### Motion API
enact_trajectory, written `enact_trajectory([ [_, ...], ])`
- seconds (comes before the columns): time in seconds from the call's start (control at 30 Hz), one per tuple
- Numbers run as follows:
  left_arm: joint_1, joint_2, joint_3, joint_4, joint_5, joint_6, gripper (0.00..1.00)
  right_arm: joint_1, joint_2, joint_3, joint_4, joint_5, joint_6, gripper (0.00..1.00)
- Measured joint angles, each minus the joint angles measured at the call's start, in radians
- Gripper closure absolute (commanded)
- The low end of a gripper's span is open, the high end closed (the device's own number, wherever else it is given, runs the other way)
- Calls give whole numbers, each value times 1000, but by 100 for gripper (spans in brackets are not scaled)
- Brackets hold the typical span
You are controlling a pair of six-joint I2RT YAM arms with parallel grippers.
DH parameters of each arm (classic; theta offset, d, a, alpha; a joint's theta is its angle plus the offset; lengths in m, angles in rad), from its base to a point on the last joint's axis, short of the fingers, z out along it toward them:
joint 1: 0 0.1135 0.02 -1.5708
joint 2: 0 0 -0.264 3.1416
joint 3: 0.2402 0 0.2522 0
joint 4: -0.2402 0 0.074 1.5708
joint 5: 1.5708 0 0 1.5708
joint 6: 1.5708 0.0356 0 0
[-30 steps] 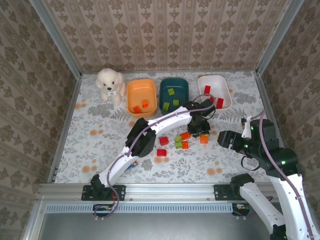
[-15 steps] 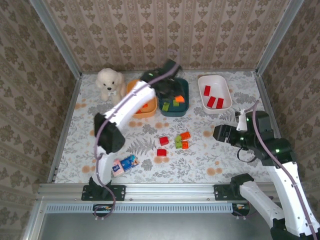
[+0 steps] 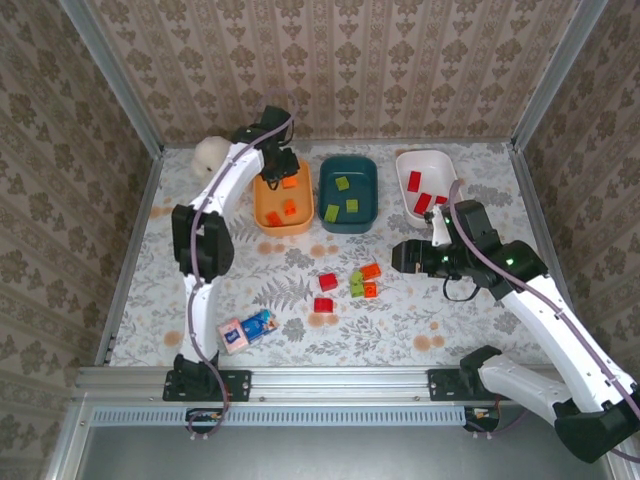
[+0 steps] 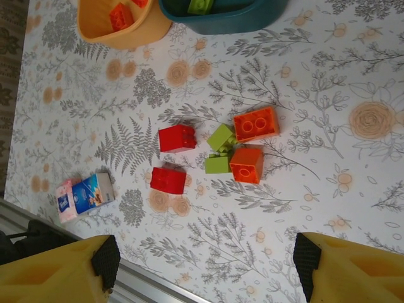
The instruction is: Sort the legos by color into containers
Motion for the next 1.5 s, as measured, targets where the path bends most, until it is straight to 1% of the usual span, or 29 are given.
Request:
enact_trajectory([
  [0.1,16,84,32,13,1,20,77,16,3,3,8,17,11,24],
  [0.2,19,136,49,26,10,32,76,23,3,3,11,28,24,24],
  [0.4,14,161,50,38,40,45,76,26,3,3,12,46,36,24],
  [0.47,10,151,21,53,49,45,76,28,6,3,13,47,36,24],
  [0.57,1,107,-91,81,71,41,74,28,19,3,16,47,36,24],
  [0.67,-13,54,-183,98,92,30,67,29,44,3,27,47,36,24],
  [0.77,-26,19,-228,100,106,23,55,34,81,4,28,50,35,24],
  [0.9,-28,1,-216,91,108,17,43,71,143,33,19,87,28,25],
  [1.07,-27,-34,-139,58,97,15,36,153,218,116,4,158,21,25],
  [1.17,-27,-132,-143,44,79,16,33,218,288,178,2,198,10,23],
  [1.23,-27,-244,-187,56,70,16,31,264,351,216,2,213,2,20],
  [1.27,-27,-302,-220,64,68,16,28,282,383,234,2,223,-1,19],
  [1.3,-27,-382,-273,81,67,22,22,305,426,254,2,231,-5,18],
  [1.37,-27,-533,-395,121,68,24,20,341,504,285,2,244,-19,16],
  [1.43,-27,-710,-562,166,72,22,20,373,594,319,2,257,-30,16],
  [1.5,-21,-864,-730,208,87,19,18,393,671,348,1,262,-38,15],
])
